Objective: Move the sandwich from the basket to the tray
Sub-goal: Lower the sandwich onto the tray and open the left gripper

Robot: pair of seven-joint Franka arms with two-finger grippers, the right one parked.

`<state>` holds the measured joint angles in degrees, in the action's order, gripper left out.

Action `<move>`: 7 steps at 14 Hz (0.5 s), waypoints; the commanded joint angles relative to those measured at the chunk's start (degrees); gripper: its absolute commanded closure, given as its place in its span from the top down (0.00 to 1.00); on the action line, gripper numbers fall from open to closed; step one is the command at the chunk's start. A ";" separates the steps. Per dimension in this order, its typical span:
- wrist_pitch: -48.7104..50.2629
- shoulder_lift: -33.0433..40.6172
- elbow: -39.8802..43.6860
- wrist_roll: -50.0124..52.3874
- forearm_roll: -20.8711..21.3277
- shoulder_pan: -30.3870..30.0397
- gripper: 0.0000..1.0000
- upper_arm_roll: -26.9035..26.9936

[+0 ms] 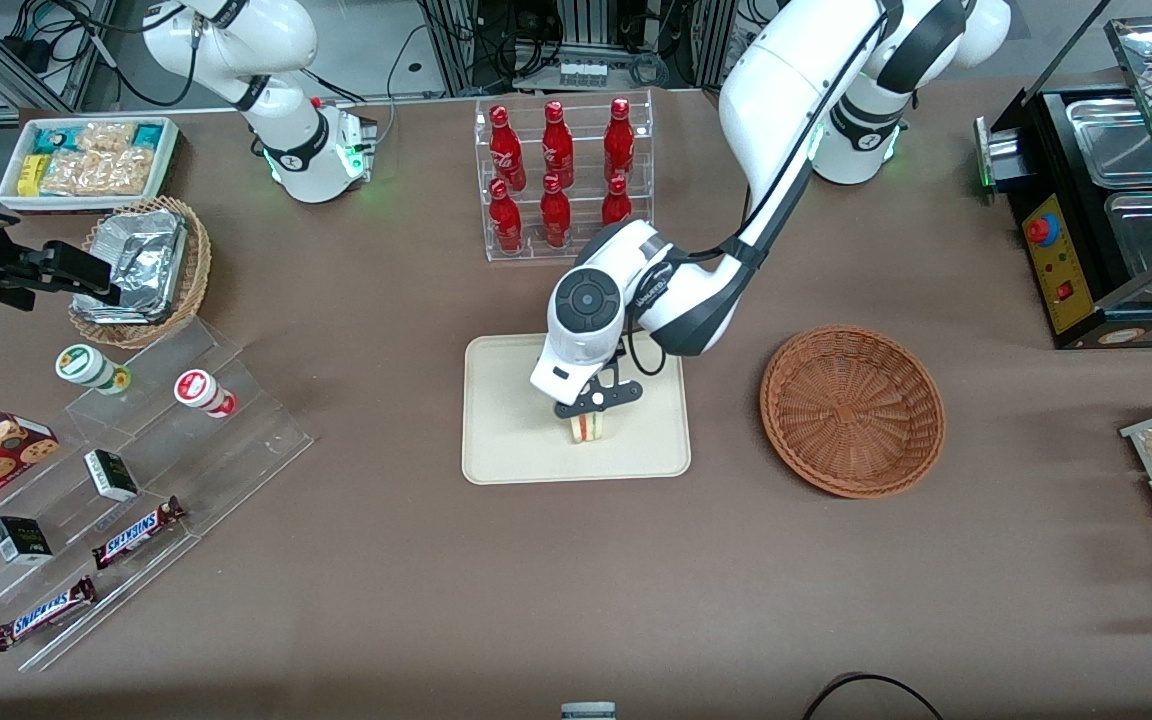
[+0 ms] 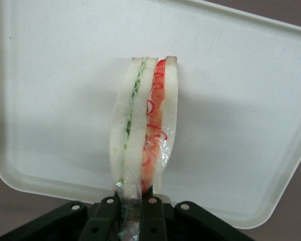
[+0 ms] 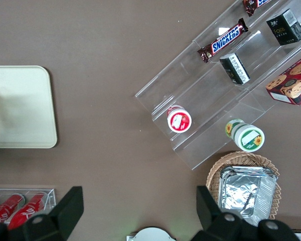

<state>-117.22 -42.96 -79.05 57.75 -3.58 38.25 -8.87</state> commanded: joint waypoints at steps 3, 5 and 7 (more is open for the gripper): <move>-1.86 -2.65 2.06 3.15 1.72 2.09 0.00 1.04; -3.10 -2.66 2.06 3.34 1.74 2.00 0.99 0.96; -2.75 -2.05 2.06 3.60 1.91 2.09 1.00 1.04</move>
<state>-120.46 -44.85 -78.87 59.59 -2.63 39.24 -8.76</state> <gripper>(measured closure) 0.608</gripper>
